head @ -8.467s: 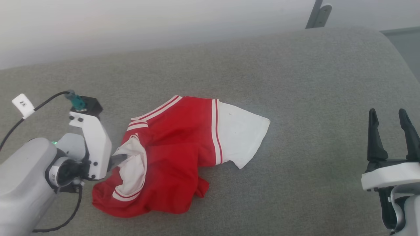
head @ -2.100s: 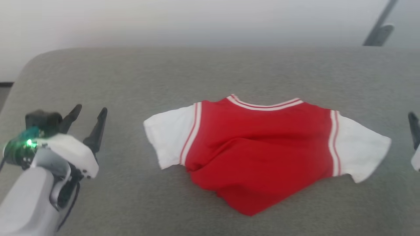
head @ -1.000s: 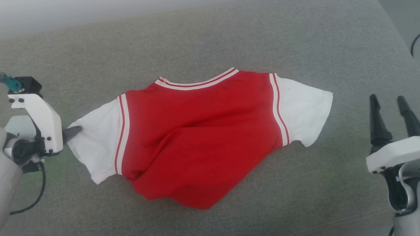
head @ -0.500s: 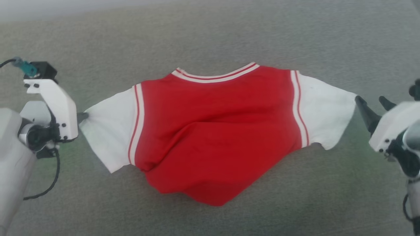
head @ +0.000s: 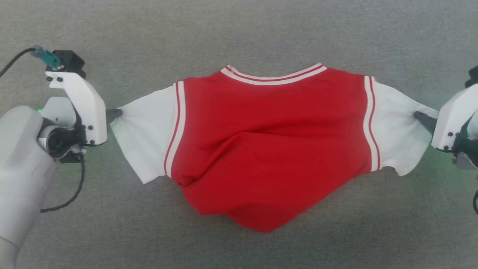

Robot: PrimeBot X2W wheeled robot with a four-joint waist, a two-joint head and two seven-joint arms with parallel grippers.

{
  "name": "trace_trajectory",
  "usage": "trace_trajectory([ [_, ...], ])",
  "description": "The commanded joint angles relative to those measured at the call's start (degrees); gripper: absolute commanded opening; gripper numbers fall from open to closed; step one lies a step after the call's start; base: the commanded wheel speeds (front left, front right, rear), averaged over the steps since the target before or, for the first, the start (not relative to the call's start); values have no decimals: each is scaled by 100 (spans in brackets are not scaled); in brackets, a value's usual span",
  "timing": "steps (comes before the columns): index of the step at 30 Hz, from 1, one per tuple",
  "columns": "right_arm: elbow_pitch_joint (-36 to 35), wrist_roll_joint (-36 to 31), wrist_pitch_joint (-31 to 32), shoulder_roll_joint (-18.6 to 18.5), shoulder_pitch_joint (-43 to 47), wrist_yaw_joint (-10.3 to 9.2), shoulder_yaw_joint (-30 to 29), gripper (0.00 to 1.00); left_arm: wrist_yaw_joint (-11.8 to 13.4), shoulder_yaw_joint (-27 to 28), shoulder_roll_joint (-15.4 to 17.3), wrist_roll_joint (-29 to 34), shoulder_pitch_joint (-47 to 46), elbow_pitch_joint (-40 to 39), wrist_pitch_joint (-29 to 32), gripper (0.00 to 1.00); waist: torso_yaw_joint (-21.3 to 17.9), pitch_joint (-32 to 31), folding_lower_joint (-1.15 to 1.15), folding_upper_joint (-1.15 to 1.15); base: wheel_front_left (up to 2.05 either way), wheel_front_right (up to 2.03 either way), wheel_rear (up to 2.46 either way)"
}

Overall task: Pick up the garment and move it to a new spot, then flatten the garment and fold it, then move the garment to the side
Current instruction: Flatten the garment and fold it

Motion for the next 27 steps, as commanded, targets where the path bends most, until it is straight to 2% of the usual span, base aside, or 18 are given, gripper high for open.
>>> trace_trajectory([
  [1, 150, -9, 61, 92, 48, 0, 155, 0, 22, -191, -166, -20, 190, 97, -20, 0, 46, -6, 0, 0, 0, 0, 0],
  [10, -272, 69, -629, -160, -476, -1, 194, 0, 15, -400, -154, 83, -546, -77, -499, 0, 247, -507, 0, 0, 0, 0, 0],
  [16, -613, -161, -901, -37, -1016, -3, 144, 0, 14, -478, -256, 270, -1243, -45, -750, 0, 329, -1044, 0, 0, 0, 0, 0],
  [27, -914, -553, -1332, 326, -2261, -2, 531, 0, 14, -276, -120, 470, -2555, 222, -1333, 0, 185, -1564, 0, 0, 0, 0, 0],
])
